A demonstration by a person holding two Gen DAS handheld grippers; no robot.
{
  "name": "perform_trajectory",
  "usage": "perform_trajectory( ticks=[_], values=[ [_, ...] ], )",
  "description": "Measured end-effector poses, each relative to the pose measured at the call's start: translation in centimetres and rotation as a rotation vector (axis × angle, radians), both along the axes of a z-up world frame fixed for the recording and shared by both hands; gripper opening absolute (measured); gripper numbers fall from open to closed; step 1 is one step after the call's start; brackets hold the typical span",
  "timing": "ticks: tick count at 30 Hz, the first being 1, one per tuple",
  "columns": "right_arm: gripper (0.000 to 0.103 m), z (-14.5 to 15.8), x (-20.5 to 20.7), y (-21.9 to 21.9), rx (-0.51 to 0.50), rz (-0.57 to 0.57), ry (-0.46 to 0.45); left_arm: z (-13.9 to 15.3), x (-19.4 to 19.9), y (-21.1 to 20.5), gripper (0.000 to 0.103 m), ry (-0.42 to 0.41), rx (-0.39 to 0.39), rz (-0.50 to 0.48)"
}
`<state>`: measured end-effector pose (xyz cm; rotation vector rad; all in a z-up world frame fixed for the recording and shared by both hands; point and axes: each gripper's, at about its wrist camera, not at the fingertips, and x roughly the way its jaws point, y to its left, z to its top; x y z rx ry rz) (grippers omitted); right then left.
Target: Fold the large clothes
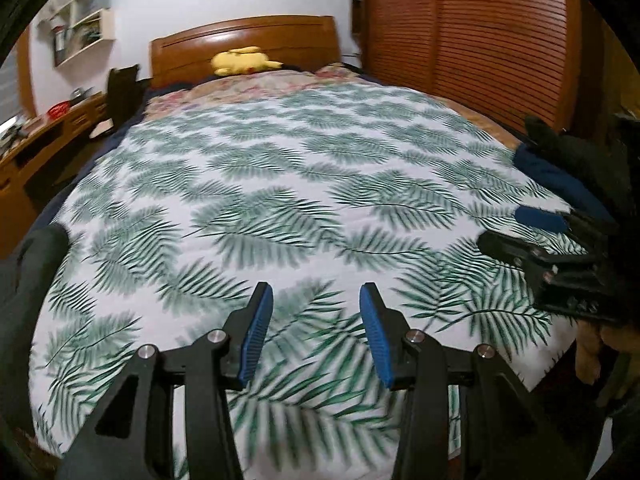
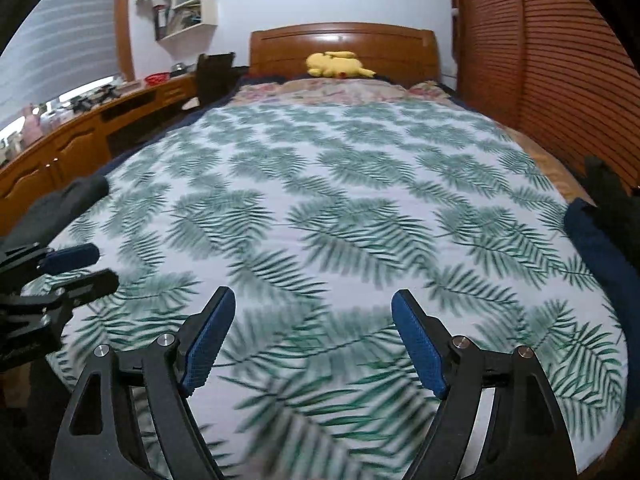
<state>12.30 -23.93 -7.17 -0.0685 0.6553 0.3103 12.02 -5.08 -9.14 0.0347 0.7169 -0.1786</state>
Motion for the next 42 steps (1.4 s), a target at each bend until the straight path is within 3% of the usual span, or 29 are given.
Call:
perform_trajectory(
  ticks=[5, 15, 27, 36, 42],
  values=[
    [0.082, 1.5, -1.3, 2.4, 0.044, 0.031, -0.023, 2.2, -1.3, 2.5, 0.044, -0.034, -0.030, 0.049],
    [0.082, 8.1, -4.3, 3.6, 0.088, 0.036, -0.150, 8.5, -4.2, 5.4, 0.044, -0.147, -0.034, 0.113],
    [0.082, 13.1, -8.5, 2.6, 0.102, 0.003, -0.273, 13.7, -7.9, 4.6, 0.044, -0.265, -0.044, 0.101],
    [0.084, 14.6, -10.6, 1.8, 0.095, -0.037, -0.341, 15.7, -10.9, 4.3, 0.044, -0.338, -0.046, 0.120],
    [0.089, 14.4, -10.7, 1.6, 0.101, -0.048, -0.342, 15.3, -11.2, 4.5, 0.044, -0.332, -0.051, 0.137]
  ],
)
